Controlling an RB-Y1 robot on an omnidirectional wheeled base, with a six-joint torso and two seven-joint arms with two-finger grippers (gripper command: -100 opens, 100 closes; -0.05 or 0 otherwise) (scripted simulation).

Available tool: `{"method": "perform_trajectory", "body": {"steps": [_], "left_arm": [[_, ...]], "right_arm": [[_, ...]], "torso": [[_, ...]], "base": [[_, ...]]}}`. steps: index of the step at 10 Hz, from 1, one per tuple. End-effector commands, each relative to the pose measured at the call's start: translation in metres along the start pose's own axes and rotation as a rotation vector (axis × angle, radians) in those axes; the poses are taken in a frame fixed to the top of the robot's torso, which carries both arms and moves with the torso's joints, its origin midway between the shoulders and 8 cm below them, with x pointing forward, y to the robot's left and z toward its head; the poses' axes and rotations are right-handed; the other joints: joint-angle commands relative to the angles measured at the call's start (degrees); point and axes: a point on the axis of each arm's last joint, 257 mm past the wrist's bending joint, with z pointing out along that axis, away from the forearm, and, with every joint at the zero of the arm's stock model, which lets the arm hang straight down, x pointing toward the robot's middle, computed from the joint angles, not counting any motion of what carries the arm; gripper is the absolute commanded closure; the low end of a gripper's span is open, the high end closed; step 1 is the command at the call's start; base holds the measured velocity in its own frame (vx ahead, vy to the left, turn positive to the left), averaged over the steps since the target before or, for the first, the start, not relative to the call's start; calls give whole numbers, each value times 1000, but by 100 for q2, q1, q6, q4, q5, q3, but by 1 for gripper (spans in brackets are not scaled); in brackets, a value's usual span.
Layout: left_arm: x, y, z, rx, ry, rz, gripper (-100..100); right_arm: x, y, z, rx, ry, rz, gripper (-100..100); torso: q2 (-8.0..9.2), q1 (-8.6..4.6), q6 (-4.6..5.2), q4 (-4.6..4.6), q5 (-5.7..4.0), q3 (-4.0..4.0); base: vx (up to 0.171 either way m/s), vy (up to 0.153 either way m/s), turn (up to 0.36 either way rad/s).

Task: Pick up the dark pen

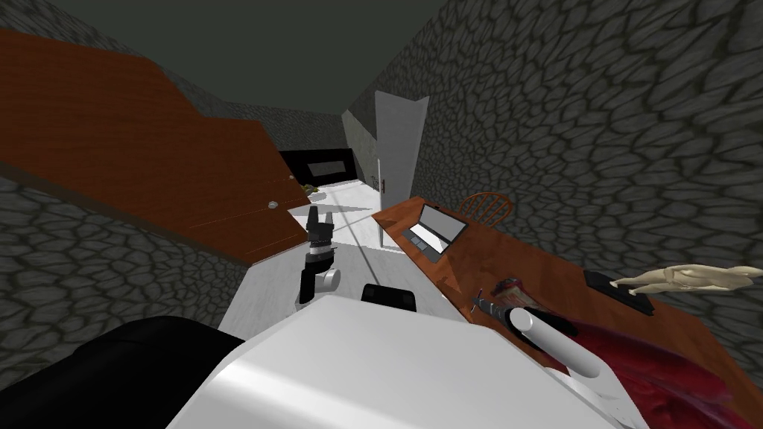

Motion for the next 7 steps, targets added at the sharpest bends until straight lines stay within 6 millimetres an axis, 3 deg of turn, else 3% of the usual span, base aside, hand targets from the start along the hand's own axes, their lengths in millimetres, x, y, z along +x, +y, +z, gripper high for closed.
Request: {"method": "perform_trajectory", "body": {"steps": [1, 7], "left_arm": [[0, 0, 0, 0, 0, 0, 0], [0, 0, 0, 0, 0, 0, 0]], "right_arm": [[-16, 7, 2, 4, -59, 78, -100], [-59, 19, -1, 10, -228, 285, -100]], "torso": [[0, 0, 0, 0, 0, 0], [4, -3, 0, 1, -1, 2]], "base": [[30, 26, 64], [29, 20, 50]]}}
